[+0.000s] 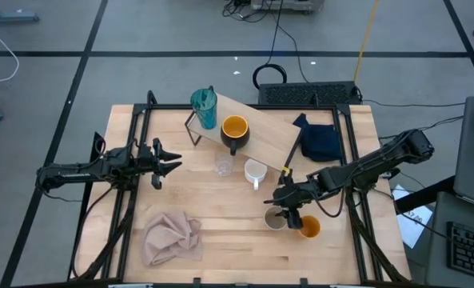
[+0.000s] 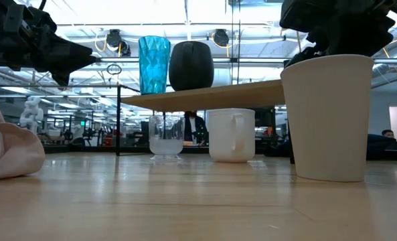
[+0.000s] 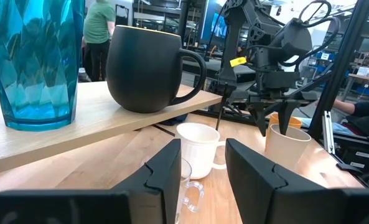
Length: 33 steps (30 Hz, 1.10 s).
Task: Stack small to large cups/mugs on shelf
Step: Put the light brown cup on the shelf
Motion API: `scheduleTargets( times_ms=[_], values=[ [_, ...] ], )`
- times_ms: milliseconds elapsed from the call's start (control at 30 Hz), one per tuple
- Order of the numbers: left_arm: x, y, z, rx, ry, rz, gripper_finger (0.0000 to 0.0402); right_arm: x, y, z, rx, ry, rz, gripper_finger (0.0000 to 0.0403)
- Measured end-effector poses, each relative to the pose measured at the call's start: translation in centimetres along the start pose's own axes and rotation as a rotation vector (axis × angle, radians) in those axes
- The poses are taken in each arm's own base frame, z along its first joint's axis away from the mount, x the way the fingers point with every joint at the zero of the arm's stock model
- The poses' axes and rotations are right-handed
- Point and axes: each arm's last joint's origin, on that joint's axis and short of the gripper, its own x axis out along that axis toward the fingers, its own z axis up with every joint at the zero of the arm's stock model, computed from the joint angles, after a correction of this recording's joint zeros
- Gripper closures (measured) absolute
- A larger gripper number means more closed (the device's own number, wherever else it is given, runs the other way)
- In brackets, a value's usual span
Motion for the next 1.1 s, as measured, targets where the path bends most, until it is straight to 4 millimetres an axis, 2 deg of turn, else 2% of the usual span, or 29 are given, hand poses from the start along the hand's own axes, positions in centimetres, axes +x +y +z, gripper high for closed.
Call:
scheduleTargets(
  times_ms=[333, 500, 800, 933, 1100],
  values=[
    [0.0, 0.0, 0.0, -0.002, 0.0, 0.0, 0.0277, 0.0, 0.0, 0.0, -0.002, -0.003, 0.001, 0.023],
    [0.0, 0.0, 0.0, -0.003, 0.0, 0.0, 0.0277, 0.0, 0.1, 0.0, -0.006, -0.002, 0.003, 0.0276],
    [0.0, 0.0, 0.0, -0.003, 0.0, 0.0, 0.0277, 0.0, 1.0, -0.3, -0.094, 0.003, 0.024, 0.0393],
    [0.0, 0.0, 0.0, -0.004, 0.0, 0.0, 0.0277, 0.0, 1.3, 0.1, -0.102, -0.051, 0.037, 0.0397],
    [0.0, 0.0, 0.0, -0.004, 0.0, 0.0, 0.0277, -0.3, 1.9, 1.9, -0.104, -0.241, 0.092, 0.04]
  ],
)
